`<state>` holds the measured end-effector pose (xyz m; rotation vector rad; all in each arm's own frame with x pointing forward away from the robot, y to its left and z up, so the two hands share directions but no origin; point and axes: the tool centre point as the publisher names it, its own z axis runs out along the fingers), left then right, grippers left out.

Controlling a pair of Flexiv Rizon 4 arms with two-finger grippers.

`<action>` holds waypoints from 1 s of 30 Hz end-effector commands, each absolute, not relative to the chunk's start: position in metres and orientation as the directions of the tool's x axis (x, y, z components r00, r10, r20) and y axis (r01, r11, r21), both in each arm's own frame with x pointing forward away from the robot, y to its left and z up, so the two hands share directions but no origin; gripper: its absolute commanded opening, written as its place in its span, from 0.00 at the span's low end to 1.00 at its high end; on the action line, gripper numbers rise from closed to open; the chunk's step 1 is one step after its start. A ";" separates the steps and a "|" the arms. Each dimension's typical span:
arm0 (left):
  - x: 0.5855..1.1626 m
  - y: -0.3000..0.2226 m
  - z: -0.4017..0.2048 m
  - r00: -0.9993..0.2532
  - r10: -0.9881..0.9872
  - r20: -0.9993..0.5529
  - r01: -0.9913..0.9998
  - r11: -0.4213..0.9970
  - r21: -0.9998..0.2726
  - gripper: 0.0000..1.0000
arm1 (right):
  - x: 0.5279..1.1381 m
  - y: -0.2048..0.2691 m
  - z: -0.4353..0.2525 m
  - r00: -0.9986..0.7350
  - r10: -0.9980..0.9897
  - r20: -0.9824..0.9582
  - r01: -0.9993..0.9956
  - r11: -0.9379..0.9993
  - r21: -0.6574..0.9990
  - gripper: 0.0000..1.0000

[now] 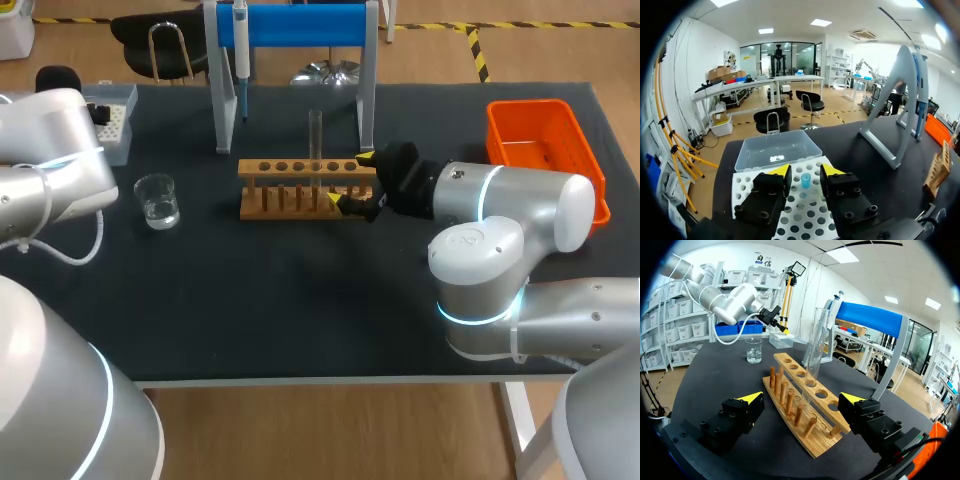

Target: Invert the test tube, pick up the pipette, mount the tip to pipette, aspirate from beaker and dispense into the tube, eject the tip, return the pipette, and cap with the stopper.

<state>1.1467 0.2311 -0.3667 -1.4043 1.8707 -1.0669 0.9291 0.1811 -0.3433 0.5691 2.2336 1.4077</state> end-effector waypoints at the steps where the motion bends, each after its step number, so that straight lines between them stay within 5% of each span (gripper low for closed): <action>1: 1.149 0.232 -0.368 -0.297 -0.955 0.026 -0.511 0.136 -0.849 0.34 | 0.929 0.181 -0.342 -0.821 0.552 -0.142 0.112 0.401 0.909 1.00; 30: 1.146 0.231 -0.367 -0.295 -0.955 0.017 -0.511 0.143 -0.848 0.32 | 0.929 0.181 -0.342 -0.821 0.552 -0.142 0.112 0.401 0.909 1.00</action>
